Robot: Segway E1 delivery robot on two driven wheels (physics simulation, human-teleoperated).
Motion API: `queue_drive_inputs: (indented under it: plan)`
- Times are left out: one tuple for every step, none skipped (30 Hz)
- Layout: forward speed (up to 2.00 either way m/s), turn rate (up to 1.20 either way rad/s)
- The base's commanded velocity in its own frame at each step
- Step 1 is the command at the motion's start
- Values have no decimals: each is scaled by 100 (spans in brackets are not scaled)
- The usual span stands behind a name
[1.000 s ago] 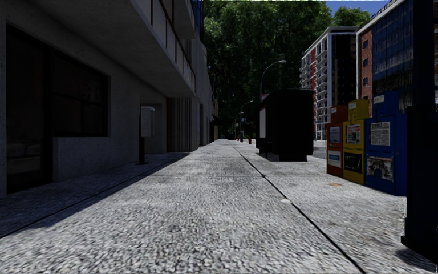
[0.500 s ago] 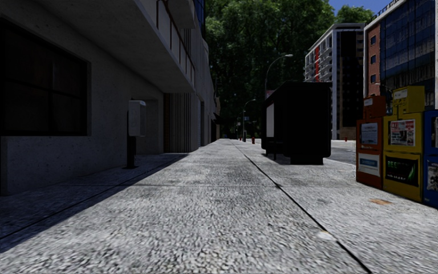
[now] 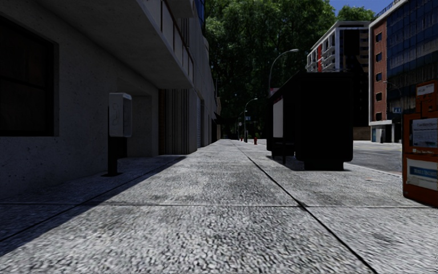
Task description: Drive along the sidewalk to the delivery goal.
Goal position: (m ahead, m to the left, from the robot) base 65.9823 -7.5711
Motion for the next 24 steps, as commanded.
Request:
queue_drive_inputs:
  plan:
    - [196, 0]
    - [196, 0]
    - [196, 0]
    - [196, 0]
    - [196, 0]
    - [196, 0]
    - [196, 0]
    - [196, 0]
    - [198, 0]
    - [200, 0]
    - [200, 0]
    - [200, 0]
    - [200, 0]
    - [200, 0]
    - [200, 0]
    - [200, 0]
    - [200, 0]
    - [200, 0]
    - [200, 0]
    - [200, 0]
    - [200, 0]
    - [200, 0]
    - [200, 0]
    - [200, 0]
